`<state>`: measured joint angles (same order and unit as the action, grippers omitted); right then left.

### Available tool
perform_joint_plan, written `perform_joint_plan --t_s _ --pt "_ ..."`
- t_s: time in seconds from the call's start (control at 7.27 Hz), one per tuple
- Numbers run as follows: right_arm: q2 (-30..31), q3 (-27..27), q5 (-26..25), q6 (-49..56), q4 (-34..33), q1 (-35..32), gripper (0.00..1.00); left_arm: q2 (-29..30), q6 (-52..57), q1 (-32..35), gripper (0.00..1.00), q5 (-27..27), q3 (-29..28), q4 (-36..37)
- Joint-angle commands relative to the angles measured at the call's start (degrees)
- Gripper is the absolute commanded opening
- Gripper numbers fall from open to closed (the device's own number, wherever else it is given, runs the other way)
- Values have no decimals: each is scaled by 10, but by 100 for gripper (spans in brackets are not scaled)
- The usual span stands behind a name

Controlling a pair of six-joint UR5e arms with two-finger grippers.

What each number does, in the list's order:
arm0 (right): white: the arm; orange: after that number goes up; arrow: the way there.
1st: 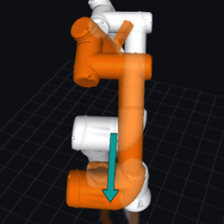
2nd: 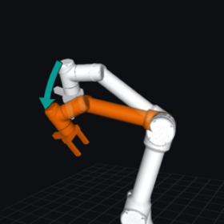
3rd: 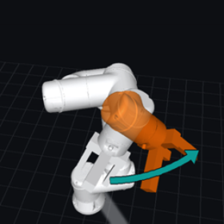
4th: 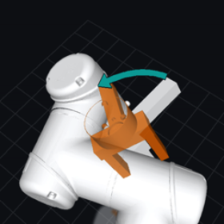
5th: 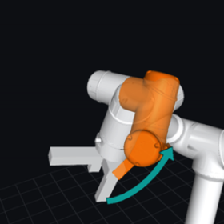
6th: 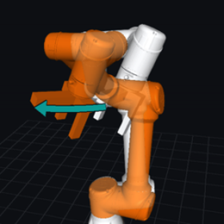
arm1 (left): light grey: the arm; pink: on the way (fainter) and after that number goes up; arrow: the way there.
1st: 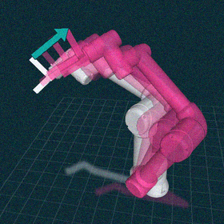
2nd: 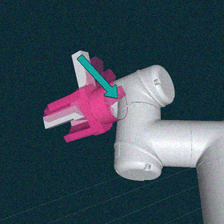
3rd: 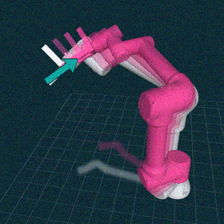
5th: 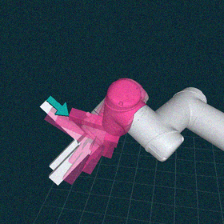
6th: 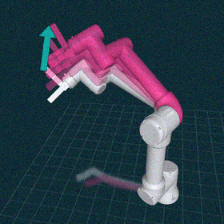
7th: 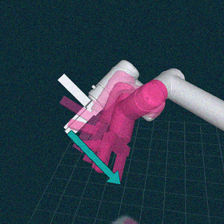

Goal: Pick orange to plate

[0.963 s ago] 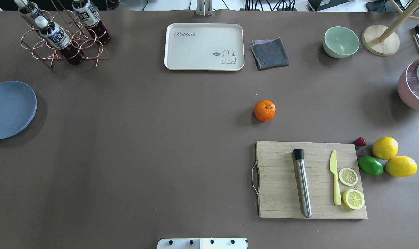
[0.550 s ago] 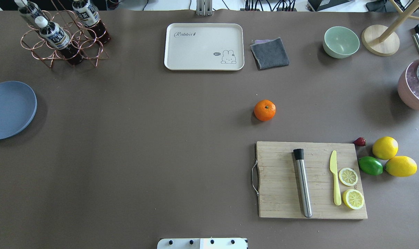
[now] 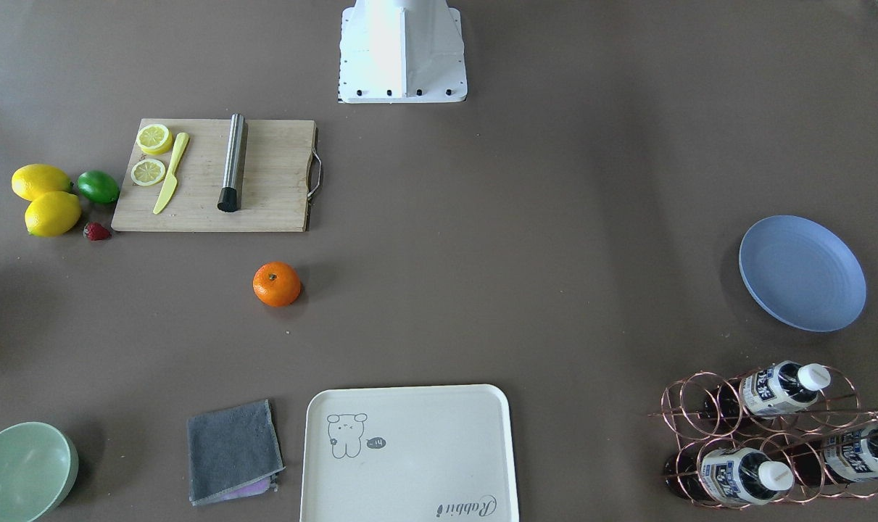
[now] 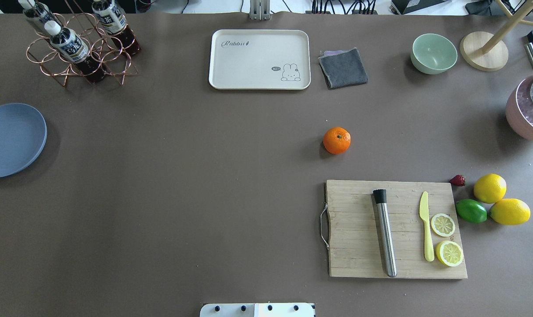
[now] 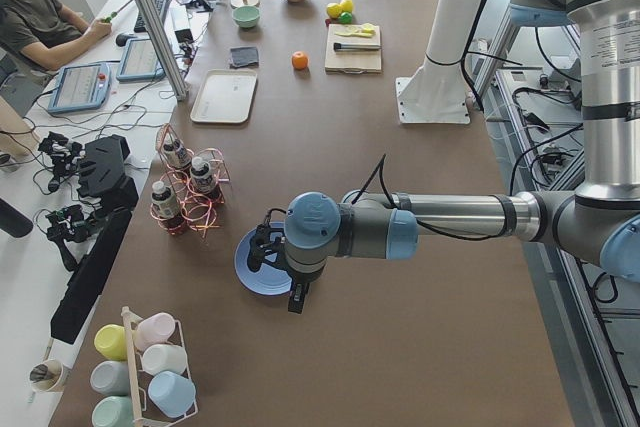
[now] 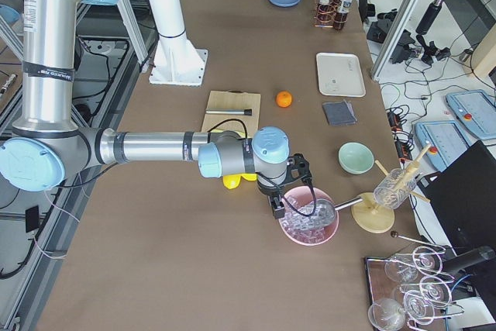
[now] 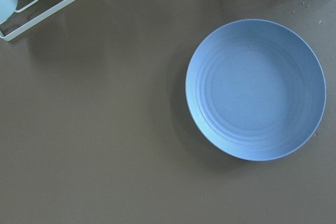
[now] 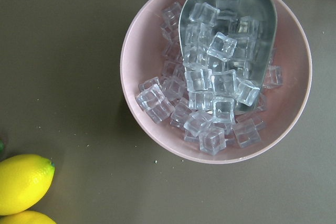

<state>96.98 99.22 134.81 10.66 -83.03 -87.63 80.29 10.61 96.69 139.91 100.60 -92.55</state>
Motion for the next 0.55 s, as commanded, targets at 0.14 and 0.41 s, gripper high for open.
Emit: perform_joint_plan --t_s 0.14,0.41 --pt "1 -1 1 1 0 1 100 0 -1 0 97 0 0 -2" --pt "4 0 2 1 1 1 100 1 -1 -3 97 -1 -20 -3"
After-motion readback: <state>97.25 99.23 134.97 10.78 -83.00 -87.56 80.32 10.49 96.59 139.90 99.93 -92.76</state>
